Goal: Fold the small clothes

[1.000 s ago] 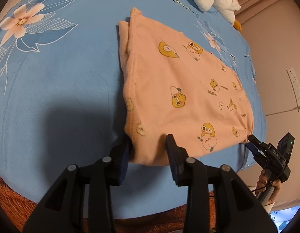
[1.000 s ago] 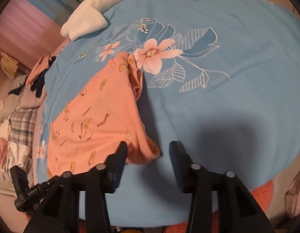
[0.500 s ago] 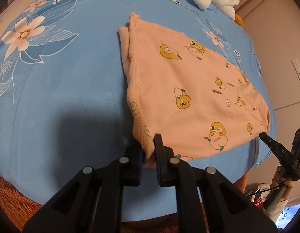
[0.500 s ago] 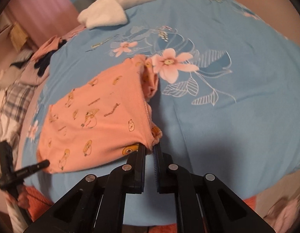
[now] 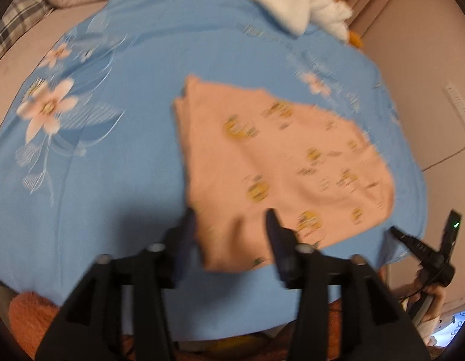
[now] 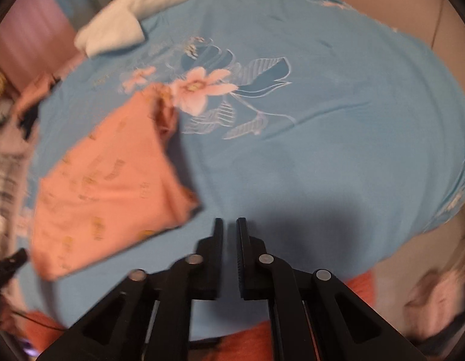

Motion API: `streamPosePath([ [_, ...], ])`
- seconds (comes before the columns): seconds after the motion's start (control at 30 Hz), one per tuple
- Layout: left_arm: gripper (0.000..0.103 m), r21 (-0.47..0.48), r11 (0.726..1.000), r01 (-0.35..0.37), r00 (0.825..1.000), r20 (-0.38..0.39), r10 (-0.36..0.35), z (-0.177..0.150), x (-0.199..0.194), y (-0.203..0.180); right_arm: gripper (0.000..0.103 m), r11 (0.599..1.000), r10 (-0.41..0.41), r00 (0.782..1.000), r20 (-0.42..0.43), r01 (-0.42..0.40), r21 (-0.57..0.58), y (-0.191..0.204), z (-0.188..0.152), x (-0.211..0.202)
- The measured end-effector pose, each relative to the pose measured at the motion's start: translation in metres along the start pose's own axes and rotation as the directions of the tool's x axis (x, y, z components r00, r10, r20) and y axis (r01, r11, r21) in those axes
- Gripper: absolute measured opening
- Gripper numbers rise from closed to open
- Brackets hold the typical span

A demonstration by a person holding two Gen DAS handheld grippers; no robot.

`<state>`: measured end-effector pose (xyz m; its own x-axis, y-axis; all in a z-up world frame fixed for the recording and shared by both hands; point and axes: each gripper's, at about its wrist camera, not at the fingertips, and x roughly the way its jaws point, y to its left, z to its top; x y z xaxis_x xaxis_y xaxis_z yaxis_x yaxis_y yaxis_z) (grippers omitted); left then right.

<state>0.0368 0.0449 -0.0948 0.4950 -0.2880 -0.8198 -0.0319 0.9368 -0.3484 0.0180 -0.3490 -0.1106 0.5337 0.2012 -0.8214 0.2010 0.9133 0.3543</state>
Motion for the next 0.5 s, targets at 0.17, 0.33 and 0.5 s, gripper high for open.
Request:
streamPosePath([
  [0.17,0.062,0.039,0.994,0.102,0.994,-0.034,-0.101,0.003,0.025,-0.030,0.062,0.959,0.245,0.969,-0.014,-0.240,0.151,0.017,-0.010,0.024],
  [0.33,0.057,0.044,0.989,0.143,0.985,-0.107,-0.137,-0.003,0.066,-0.046,0.062,0.909,0.321,0.946,0.050,-0.323,0.263,0.017,-0.005,0.050],
  [0.5,0.053,0.044,0.993,0.114,0.986,-0.127,-0.107,-0.011,0.082,-0.047,0.062,0.913,0.300,0.949,0.094,-0.314,0.262,0.025,0.007,0.054],
])
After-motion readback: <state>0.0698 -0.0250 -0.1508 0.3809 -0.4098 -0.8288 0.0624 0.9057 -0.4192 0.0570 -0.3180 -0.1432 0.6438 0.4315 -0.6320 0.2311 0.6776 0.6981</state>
